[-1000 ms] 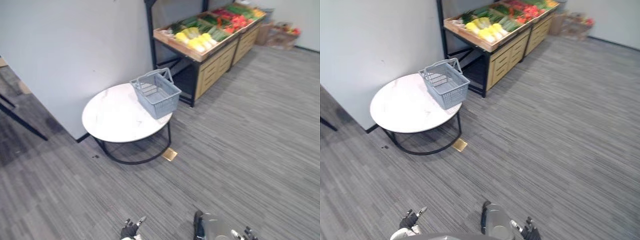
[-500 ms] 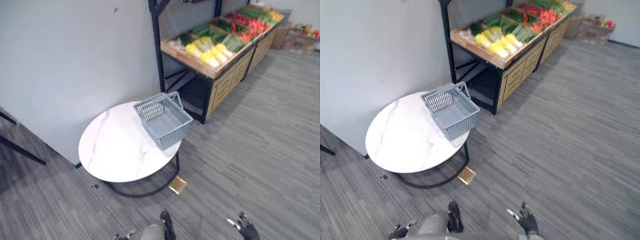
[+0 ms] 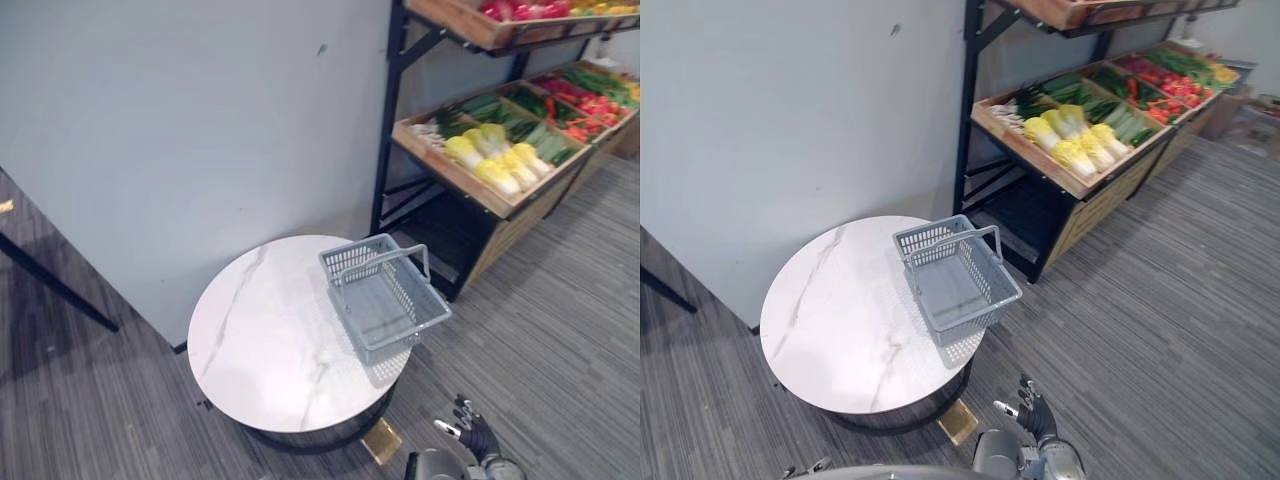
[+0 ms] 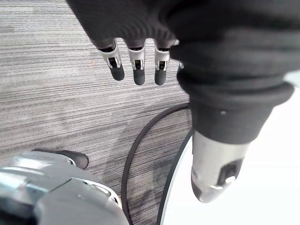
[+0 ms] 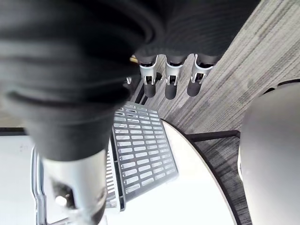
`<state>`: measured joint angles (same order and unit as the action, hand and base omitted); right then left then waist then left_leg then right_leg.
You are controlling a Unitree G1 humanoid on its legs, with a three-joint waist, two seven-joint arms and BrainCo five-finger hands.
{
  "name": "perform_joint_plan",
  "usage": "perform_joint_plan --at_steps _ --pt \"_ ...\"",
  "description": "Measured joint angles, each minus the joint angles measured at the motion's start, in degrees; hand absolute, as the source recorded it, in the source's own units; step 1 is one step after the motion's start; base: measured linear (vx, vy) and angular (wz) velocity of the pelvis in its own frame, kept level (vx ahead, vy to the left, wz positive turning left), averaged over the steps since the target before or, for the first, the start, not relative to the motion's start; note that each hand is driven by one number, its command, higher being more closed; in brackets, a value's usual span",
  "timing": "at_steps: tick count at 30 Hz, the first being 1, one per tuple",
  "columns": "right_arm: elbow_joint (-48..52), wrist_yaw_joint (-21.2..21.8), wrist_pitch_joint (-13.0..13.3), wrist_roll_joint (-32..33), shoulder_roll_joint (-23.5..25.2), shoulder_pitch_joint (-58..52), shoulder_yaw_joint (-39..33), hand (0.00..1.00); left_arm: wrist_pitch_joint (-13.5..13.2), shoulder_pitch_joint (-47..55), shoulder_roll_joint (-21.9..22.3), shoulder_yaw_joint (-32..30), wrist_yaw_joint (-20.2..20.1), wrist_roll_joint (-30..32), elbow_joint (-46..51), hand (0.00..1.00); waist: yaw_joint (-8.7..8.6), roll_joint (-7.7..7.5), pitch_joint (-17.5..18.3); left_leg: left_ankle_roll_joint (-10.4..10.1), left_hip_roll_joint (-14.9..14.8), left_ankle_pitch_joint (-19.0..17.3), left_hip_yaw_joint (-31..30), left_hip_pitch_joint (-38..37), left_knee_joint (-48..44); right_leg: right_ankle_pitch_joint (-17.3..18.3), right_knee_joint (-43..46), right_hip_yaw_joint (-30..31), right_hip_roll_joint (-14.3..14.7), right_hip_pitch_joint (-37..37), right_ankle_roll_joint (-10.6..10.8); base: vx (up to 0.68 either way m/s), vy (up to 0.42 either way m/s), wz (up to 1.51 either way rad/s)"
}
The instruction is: Pick vegetable in the basket
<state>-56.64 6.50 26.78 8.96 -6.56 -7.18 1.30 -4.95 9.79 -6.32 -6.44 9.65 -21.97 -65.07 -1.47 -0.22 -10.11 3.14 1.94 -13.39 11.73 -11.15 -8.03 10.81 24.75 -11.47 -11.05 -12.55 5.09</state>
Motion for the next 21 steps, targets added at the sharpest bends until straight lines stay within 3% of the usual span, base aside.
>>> perform_joint_plan --at_steps 3,5,6,7,8,11,13,15,16,19,21 --pt "1.0 0.3 0.0 0.0 1.4 0.2 1.2 0.0 0.0 0.8 0.9 -3.0 0.4 -0.4 0.3 0.0 0.19 -0.13 0.1 -4.3 -3.4 -2.7 -3.4 -1.9 -0.2 -8.6 -15.1 7.9 4.0 0.0 0.4 0.43 -0.22 0.43" --pt "2.0 0.5 -0.2 0.2 1.5 -0.5 2.1 0.0 0.1 0.7 1.2 -4.6 1.1 -0.4 0.8 0.0 0.1 -0.73 0.3 -6.8 -4.5 -4.3 -6.6 -3.5 -0.4 -9.4 -15.6 8.1 3.1 1.1 0.4 0.52 -0.39 0.87" --pt "2.0 1.0 -0.6 0.2 2.0 -0.8 2.1 0.0 0.0 0.9 1.5 -5.3 1.4 -0.3 1.5 0.0 0.29 -1.31 0.7 -8.6 -5.4 -5.5 -8.0 -4.5 -1.1 -12.3 -14.8 5.8 2.5 2.6 0.3 0.51 -0.421 0.95" --pt "1.9 1.3 -0.9 0.3 1.8 -1.0 2.2 0.0 0.1 1.1 1.7 -5.5 1.6 -0.3 1.8 0.0 0.47 -1.23 0.7 -9.1 -6.4 -5.9 -8.2 -4.9 -2.1 -14.7 -13.0 4.7 2.6 2.8 0.3 0.48 -0.445 0.77" --pt "1.8 1.6 -1.5 0.5 0.4 -0.1 3.0 0.0 0.1 1.2 2.9 -6.4 2.2 -0.3 1.9 0.0 0.49 0.74 1.1 -9.9 -9.9 -5.9 -8.5 -4.0 -5.2 -12.3 -9.4 2.3 4.7 2.8 -1.8 0.33 -0.36 0.49" --pt "1.9 1.6 -3.0 0.4 -0.2 1.0 4.6 0.0 0.6 0.8 3.5 -6.8 3.1 -0.4 1.8 0.0 0.21 1.37 0.9 -10.3 -13.8 -2.1 -8.0 1.8 -16.7 -8.1 -8.3 -2.0 6.1 5.4 -4.4 0.36 -0.438 0.65" --pt "1.7 1.1 -4.6 0.8 -0.7 0.3 5.2 0.0 0.9 0.7 2.4 -4.5 3.2 -0.2 1.8 0.0 0.15 0.48 0.1 -9.8 -17.2 0.0 -0.6 2.9 -21.9 -7.5 -11.6 -6.1 5.8 12.0 -5.4 0.28 -0.427 0.85" --pt "1.7 0.8 -4.9 0.8 -1.5 0.2 5.7 0.0 1.3 0.6 1.7 -1.9 3.2 -0.1 1.8 0.0 0.1 0.68 0.2 -9.6 -17.2 1.5 3.4 3.3 -20.1 -7.2 -13.4 -7.9 5.2 14.4 -5.6 0.05 -0.193 0.59" --pt "1.9 0.3 -4.8 0.7 -2.1 0.3 5.9 0.0 1.3 0.5 1.6 -0.5 3.2 -0.1 1.9 0.0 0.11 1.31 0.5 -9.3 -16.2 4.6 5.4 4.6 -16.4 -6.2 -14.8 -9.3 5.2 14.9 -5.2 -0.03 -0.155 0.63" --pt "1.9 -1.4 -4.7 1.2 -2.1 -0.1 5.1 0.0 1.4 0.4 1.4 1.2 3.0 0.1 1.7 0.0 -0.15 2.06 0.7 -9.9 -14.5 5.1 5.9 4.4 -5.5 -6.4 -17.5 -11.5 5.8 14.4 -3.6 -0.04 -0.055 0.58" --pt "1.3 -2.6 -4.9 1.2 -2.2 0.0 3.5 0.0 1.3 0.3 1.6 1.6 2.3 0.1 1.7 0.0 0.18 3.09 1.1 -10.4 -14.0 4.8 4.8 4.4 1.7 -8.8 -19.6 -11.3 7.5 12.9 -3.3 -0.08 0.047 0.55"
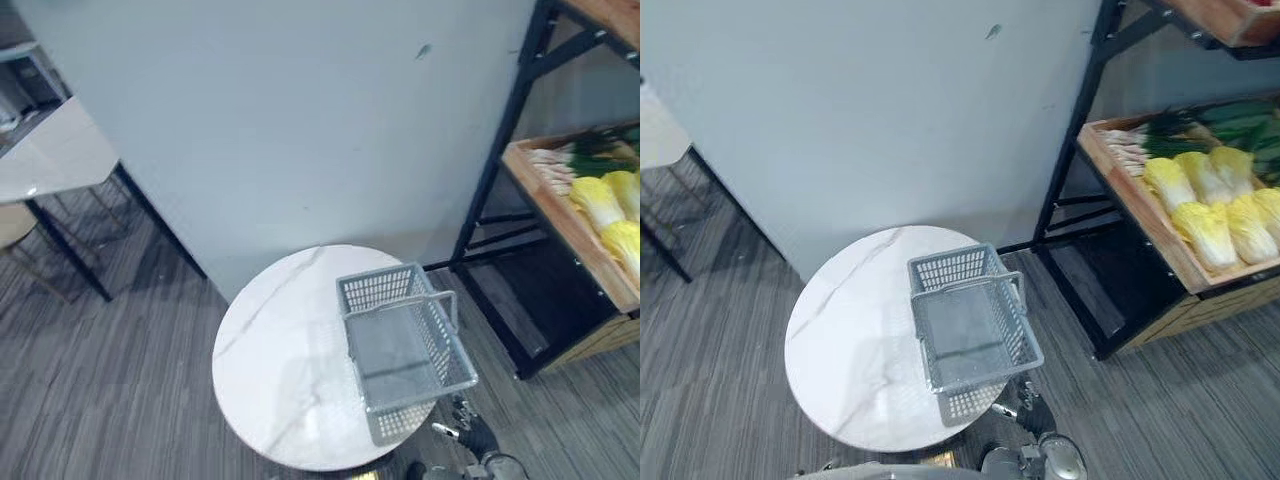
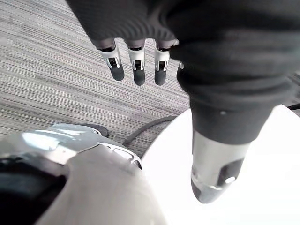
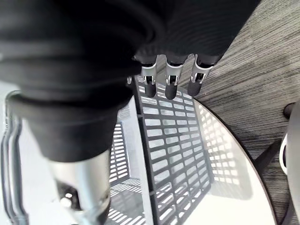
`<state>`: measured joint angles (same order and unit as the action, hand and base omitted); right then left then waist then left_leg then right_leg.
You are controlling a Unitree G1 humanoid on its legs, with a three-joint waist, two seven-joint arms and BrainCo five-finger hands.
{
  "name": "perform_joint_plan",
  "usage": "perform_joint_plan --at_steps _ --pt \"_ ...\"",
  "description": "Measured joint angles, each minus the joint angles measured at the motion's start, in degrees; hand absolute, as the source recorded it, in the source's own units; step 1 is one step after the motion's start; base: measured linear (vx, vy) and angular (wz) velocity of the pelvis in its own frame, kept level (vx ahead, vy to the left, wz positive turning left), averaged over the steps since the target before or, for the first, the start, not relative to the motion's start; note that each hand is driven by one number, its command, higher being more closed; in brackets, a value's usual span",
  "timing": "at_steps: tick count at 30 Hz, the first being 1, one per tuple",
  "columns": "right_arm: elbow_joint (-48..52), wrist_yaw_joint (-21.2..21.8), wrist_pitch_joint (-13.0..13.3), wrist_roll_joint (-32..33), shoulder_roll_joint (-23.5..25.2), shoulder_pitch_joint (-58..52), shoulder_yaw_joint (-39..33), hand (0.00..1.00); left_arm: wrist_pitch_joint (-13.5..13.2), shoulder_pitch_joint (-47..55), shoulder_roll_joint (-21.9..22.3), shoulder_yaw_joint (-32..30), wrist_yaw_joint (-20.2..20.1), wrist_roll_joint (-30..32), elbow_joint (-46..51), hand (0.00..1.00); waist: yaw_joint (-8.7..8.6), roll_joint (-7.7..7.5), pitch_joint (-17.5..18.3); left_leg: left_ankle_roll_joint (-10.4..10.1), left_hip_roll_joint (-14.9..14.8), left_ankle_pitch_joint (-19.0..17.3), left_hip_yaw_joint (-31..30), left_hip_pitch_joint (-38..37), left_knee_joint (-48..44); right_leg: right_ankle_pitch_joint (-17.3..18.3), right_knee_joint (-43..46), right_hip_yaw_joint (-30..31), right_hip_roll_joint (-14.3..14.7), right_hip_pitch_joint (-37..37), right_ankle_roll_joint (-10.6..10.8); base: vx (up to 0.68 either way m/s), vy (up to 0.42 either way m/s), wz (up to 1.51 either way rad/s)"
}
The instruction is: Pick vegetable in the basket
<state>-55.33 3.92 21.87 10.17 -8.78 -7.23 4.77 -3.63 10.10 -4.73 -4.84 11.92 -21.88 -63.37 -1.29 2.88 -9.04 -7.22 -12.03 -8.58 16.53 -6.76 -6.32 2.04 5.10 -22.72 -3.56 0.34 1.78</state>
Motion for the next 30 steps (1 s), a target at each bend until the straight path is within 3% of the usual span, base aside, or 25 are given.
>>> perform_joint_plan --at_steps 3,6,12,15,19,21,26,30 --pt "-1.9 -3.0 -0.1 -0.4 1.0 0.6 -0.4 0.0 0.0 0.8 -0.4 0.0 -0.9 0.1 -0.2 0.0 0.52 -0.93 0.1 0.1 1.0 0.1 1.2 0.7 0.6 -4.6 -5.6 4.4 1.1 0.5 -0.4 -0.06 0.068 -0.15" --pt "-2.5 -8.3 -0.1 -1.4 0.8 0.3 -3.9 0.0 0.4 1.0 -0.4 0.2 -1.1 0.5 -0.7 0.0 0.09 -0.62 0.2 0.2 2.0 0.3 4.4 -0.5 1.3 -6.8 -8.6 7.6 1.0 0.8 0.3 0.01 0.088 -0.58" --pt "-4.7 -15.8 -0.8 -6.0 0.1 -1.8 -10.9 0.0 0.4 -1.5 -1.4 0.6 -2.1 0.8 -1.6 0.0 -0.15 -1.15 -0.1 0.6 3.5 0.4 5.0 -0.3 2.5 -7.6 -9.2 9.0 0.2 -0.3 0.9 0.02 0.063 -0.12" --pt "-4.3 -21.2 -2.8 -9.8 -0.4 -0.8 -14.8 0.0 0.4 -1.9 -2.6 0.4 -2.6 2.8 -1.3 0.0 -0.08 -2.4 -0.3 0.7 4.0 0.4 5.1 0.0 3.1 -7.6 -9.0 9.5 0.1 -1.3 1.0 0.02 0.032 -0.08" --pt "0.4 -29.5 -4.2 -17.6 -4.5 2.5 -20.9 0.0 0.3 -1.8 -4.6 0.0 -3.5 3.0 0.2 0.0 0.29 -4.36 -1.5 1.3 4.3 -0.4 6.1 1.3 1.9 -7.7 -7.9 10.6 -0.4 -3.3 1.1 0.0 0.042 -0.11" --pt "5.1 -32.4 -4.1 -22.2 -7.6 3.8 -22.8 0.0 0.4 -1.8 -5.2 -0.1 -3.5 3.0 0.3 0.0 0.29 -4.59 -1.7 1.9 4.3 -1.2 6.3 2.0 0.4 -8.1 -7.8 10.9 -0.6 -3.7 1.2 0.02 0.057 -0.11" --pt "25.0 -32.9 -4.2 -33.0 -15.0 6.2 -17.4 0.0 0.5 -1.8 -6.5 0.0 -3.5 3.0 3.3 0.0 0.26 -4.77 -1.9 2.9 4.5 -2.9 6.1 5.9 -3.0 -8.9 -7.5 11.8 -1.0 -6.7 1.9 0.0 0.043 -0.06" --pt "36.6 -26.2 -3.2 -37.1 -22.5 12.6 -8.4 0.0 0.6 -1.8 -7.0 0.0 -3.3 2.8 4.6 0.0 0.75 -5.36 -2.9 3.6 4.9 -3.8 4.4 7.7 -4.7 -9.4 -7.6 12.0 -1.4 -7.6 2.2 -0.02 0.02 0.01"
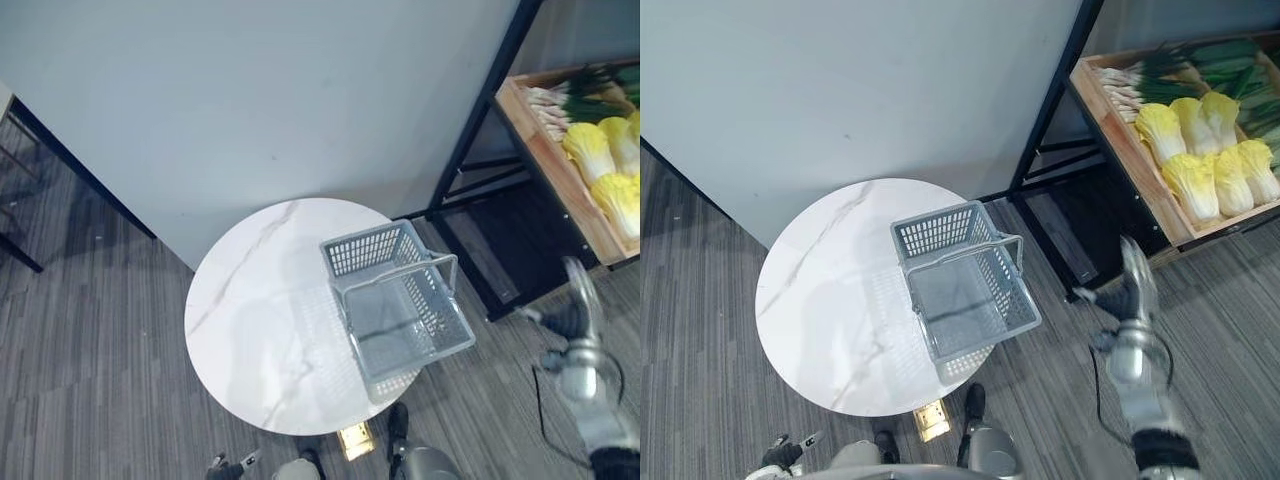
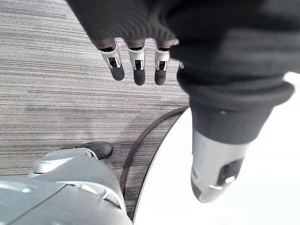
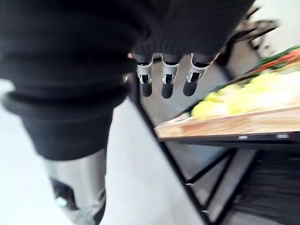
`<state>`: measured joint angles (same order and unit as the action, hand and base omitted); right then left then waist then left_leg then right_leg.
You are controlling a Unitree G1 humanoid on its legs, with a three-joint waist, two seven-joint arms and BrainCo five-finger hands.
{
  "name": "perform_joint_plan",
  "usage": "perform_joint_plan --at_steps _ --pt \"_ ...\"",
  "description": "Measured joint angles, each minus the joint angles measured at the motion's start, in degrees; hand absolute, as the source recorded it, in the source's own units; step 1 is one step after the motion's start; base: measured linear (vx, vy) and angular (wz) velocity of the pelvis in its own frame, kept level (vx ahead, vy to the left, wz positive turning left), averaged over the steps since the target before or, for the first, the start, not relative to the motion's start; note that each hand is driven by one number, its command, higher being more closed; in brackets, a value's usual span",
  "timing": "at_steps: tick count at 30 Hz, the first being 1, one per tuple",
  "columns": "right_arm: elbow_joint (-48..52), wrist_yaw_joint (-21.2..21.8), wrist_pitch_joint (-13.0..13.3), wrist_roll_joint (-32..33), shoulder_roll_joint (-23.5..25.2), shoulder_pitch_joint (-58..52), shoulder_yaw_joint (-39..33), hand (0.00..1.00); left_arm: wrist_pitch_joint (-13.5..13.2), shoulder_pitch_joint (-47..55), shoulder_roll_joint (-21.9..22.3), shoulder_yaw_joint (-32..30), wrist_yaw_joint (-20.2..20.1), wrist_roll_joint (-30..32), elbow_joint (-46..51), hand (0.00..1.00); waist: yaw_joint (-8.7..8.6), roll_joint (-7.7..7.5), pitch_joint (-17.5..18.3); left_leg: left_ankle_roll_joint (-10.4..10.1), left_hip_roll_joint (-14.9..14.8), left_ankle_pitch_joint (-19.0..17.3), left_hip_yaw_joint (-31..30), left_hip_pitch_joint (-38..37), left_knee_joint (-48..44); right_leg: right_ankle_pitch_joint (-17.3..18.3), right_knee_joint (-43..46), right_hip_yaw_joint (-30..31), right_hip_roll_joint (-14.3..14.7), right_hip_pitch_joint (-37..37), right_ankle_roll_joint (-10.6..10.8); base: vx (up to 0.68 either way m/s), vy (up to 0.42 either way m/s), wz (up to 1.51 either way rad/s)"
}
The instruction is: Pick vegetable in the basket
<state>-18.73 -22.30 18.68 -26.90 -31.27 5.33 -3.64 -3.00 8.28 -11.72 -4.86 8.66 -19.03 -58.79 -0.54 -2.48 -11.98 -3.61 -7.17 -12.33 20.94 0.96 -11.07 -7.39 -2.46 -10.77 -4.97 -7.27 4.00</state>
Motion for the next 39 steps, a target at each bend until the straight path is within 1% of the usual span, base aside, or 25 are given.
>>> perform_joint_plan --at_steps 2,3,4,5,7,9,11,14,20,21,25,30,32,34,37,39 --pt "3.8 4.6 0.7 0.1 -3.7 3.2 5.2 0.0 0.4 -0.2 0.0 0.0 0.0 0.0 0.2 0.0 0.65 -0.3 -0.2 0.1 0.0 -0.3 -0.1 1.1 -0.9 -0.6 -0.2 0.1 -0.1 -0.7 -0.1 -0.02 0.007 0.01" --pt "4.9 6.1 0.8 0.1 -4.8 4.2 6.9 0.0 0.5 -0.2 0.0 0.0 0.0 0.0 0.2 0.0 0.73 -0.4 -0.4 0.2 0.1 -0.3 -0.4 1.4 -1.2 -0.7 -0.5 0.0 -0.1 -0.7 -0.2 -0.02 -0.001 0.12" --pt "6.9 9.1 0.9 0.5 -6.3 6.2 9.5 0.0 0.6 -0.2 0.0 0.0 0.1 0.0 0.2 0.0 0.92 -0.57 -0.5 0.2 0.3 -0.3 -1.2 2.0 -1.4 -1.1 -1.0 -0.2 -0.3 -0.8 -0.2 -0.03 0.0 0.13" --pt "8.4 11.9 0.9 1.0 -7.0 8.1 11.5 0.0 0.6 -0.1 0.0 0.0 0.2 0.0 0.1 0.0 1.38 -0.78 -0.8 0.2 0.3 -0.3 -1.2 2.0 -1.4 -1.1 -1.0 -0.3 -0.3 -0.7 -0.2 -0.03 -0.002 0.1" --pt "9.9 15.7 1.1 2.5 -8.4 10.5 14.4 0.0 0.7 -0.1 0.2 0.0 0.3 0.0 0.0 0.0 2.36 -0.88 -0.9 0.2 0.4 -0.3 -1.3 2.0 -1.5 -1.1 -1.0 -0.3 -0.4 -0.7 -0.2 -0.01 -0.005 0.02" --pt "10.2 18.8 1.2 3.6 -9.0 12.9 16.4 0.0 0.7 -0.1 0.3 0.0 0.3 0.0 -0.1 0.0 2.58 -0.95 -0.9 0.2 0.5 -0.3 -1.8 2.1 -1.6 -1.1 -1.1 -0.7 -0.5 -0.5 -0.2 -0.02 -0.011 0.09" --pt "11.1 21.8 1.2 5.0 -9.6 15.1 18.3 0.0 0.6 -0.1 0.3 0.0 0.4 0.1 -0.3 0.0 2.43 -1.09 -1.0 0.3 0.6 -0.3 -2.8 2.9 -2.1 -1.4 -1.6 -1.3 -0.6 -0.5 -0.3 -0.03 -0.014 0.12" --pt "11.1 24.7 1.3 5.0 -10.3 17.7 20.9 0.0 0.7 -0.1 0.5 0.0 0.7 0.2 -0.5 0.0 2.74 -1.46 -1.5 0.3 0.6 -0.3 -2.8 3.0 -2.2 -1.7 -2.1 -1.3 -0.5 -0.3 -0.4 -0.01 -0.006 0.02" --pt "11.0 28.4 1.3 5.5 -10.5 20.1 25.6 0.0 1.0 -0.1 0.8 -0.1 1.0 0.2 -0.5 0.0 3.32 -1.62 -1.7 0.3 0.7 -0.3 -3.0 2.9 -2.2 -2.5 -3.5 -1.5 -0.5 0.6 -0.4 0.0 0.0 0.0" --pt "10.4 29.0 1.3 5.5 -10.5 20.7 26.8 0.0 1.0 -0.1 0.9 -0.1 0.9 1.4 -0.5 0.0 3.39 -1.62 -1.7 0.3 0.7 -0.3 -3.0 2.9 -2.2 -2.5 -3.5 -1.5 -0.5 0.7 -0.4 0.0 0.0 0.0" --pt "6.4 29.1 1.2 5.4 -10.3 22.2 28.8 0.0 1.1 -0.1 1.0 -0.1 0.9 1.9 -0.5 0.0 3.92 -1.62 -1.7 0.5 0.9 -0.2 -3.9 2.9 -2.2 -2.5 -3.5 -2.2 -0.6 1.1 -0.4 -0.02 0.003 0.1" --pt "1.4 29.1 0.5 4.8 -9.7 24.5 28.9 0.0 1.8 0.0 2.1 -0.1 0.9 2.0 -0.5 0.0 4.47 -1.65 -1.6 0.9 1.5 0.1 -4.5 2.6 -2.0 -2.6 -3.6 -2.8 -1.2 1.6 -0.3 -0.03 0.016 0.08" --pt "-1.1 29.1 0.3 4.4 -8.7 24.9 28.9 0.0 2.3 0.0 2.2 -0.1 0.9 2.3 -0.6 0.0 4.69 -1.7 -1.6 1.0 1.7 0.2 -4.7 2.6 -2.0 -2.7 -3.6 -2.9 -1.4 1.7 -0.2 -0.04 0.02 0.05" --pt "-3.7 29.1 0.3 4.4 -7.9 24.9 29.3 0.0 2.4 0.1 2.2 -1.0 1.0 2.4 -0.5 0.0 5.28 -1.82 -1.5 1.1 1.8 0.3 -4.9 2.6 -2.0 -2.8 -3.6 -3.1 -1.5 1.9 -0.3 -0.04 0.014 0.05" --pt "-6.2 29.1 0.3 4.4 -7.9 24.9 29.4 0.0 2.5 0.1 2.2 -1.7 1.0 2.4 -0.5 0.0 5.25 -1.87 -1.5 1.2 2.1 0.5 -5.9 2.5 -1.9 -2.8 -3.6 -4.1 -1.8 2.5 -0.3 -0.03 0.01 0.15" --pt "-7.7 29.1 0.3 4.4 -7.9 24.9 29.4 0.0 2.6 0.2 2.2 -1.7 1.0 2.4 -0.5 0.0 5.44 -2.17 -1.2 1.4 2.3 0.9 -6.2 2.4 -1.5 -2.8 -3.6 -4.4 -2.0 2.6 -0.3 -0.04 0.01 0.13"
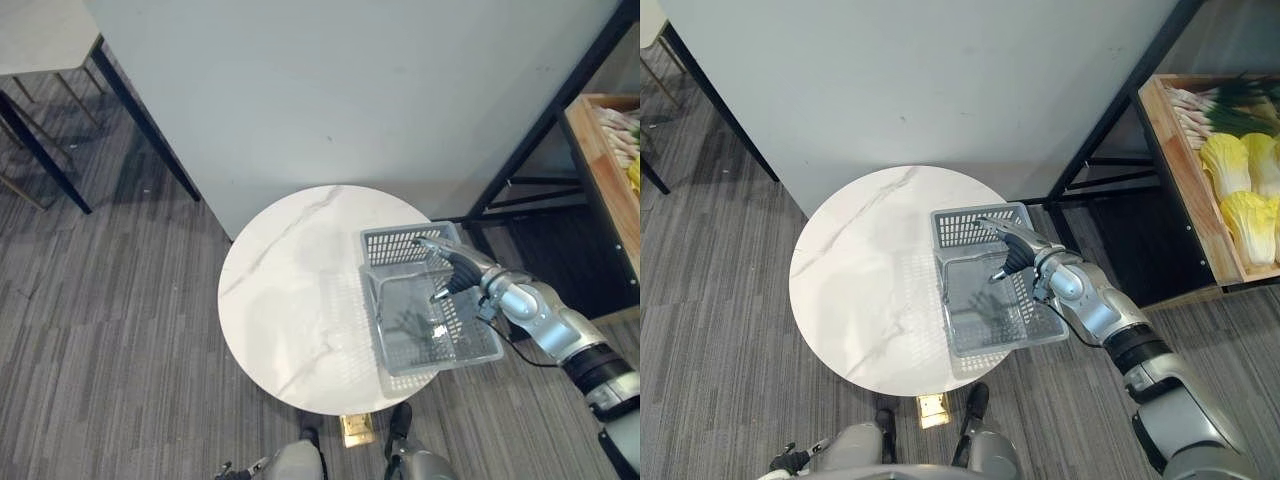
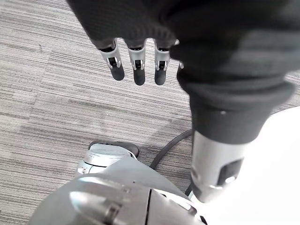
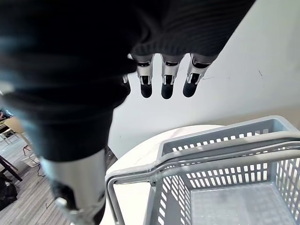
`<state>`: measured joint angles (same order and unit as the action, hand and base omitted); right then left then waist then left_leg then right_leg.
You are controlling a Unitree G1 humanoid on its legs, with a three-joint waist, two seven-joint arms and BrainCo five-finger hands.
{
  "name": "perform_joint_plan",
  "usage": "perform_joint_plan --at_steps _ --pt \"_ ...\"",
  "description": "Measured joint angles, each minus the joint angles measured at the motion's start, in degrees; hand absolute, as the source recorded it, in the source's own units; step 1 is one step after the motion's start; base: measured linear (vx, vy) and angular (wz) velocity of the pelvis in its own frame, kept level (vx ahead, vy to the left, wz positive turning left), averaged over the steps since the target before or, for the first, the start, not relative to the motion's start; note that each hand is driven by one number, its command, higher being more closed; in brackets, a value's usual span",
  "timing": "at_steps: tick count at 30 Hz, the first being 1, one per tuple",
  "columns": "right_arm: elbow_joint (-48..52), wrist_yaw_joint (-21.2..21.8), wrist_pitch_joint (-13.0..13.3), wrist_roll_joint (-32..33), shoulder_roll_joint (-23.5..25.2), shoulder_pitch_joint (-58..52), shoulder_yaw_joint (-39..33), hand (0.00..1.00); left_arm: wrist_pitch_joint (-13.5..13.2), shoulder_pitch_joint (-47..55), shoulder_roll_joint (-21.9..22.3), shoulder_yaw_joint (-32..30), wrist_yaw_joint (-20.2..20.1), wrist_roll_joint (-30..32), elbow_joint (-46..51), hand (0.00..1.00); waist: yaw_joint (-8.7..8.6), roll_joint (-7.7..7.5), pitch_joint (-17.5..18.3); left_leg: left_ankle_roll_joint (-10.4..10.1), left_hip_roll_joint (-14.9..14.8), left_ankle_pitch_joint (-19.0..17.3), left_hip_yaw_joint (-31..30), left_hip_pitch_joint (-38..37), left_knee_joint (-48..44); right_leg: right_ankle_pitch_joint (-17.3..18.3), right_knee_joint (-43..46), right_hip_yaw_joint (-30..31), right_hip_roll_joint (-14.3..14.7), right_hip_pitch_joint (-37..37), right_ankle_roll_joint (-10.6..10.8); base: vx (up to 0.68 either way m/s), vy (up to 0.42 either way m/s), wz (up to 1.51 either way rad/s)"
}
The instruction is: Pick vegetable in the basket
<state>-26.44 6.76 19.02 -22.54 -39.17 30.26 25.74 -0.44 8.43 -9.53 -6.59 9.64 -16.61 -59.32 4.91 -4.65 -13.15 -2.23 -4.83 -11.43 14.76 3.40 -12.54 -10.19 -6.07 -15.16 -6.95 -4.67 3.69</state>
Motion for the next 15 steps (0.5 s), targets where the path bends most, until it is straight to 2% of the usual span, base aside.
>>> perform_joint_plan --at_steps 6,15 --pt "-3.9 0.0 0.4 -2.0 2.2 0.0 0.1 0.0 0.6 1.1 0.0 -0.1 0.0 0.2 0.1 0.0 0.16 -1.18 0.8 0.2 0.5 0.4 -0.6 0.2 0.4 -0.2 0.0 -0.3 -0.5 0.0 0.1 -0.04 0.014 0.04" --pt "-7.6 -0.3 0.3 -2.5 2.8 0.0 0.1 0.0 0.7 1.2 -0.1 -0.2 0.0 1.7 0.2 0.0 0.27 -1.22 0.9 0.3 1.0 0.6 -1.2 0.6 0.4 -0.3 0.0 -0.6 -0.9 -0.1 0.2 -0.02 0.01 0.03"
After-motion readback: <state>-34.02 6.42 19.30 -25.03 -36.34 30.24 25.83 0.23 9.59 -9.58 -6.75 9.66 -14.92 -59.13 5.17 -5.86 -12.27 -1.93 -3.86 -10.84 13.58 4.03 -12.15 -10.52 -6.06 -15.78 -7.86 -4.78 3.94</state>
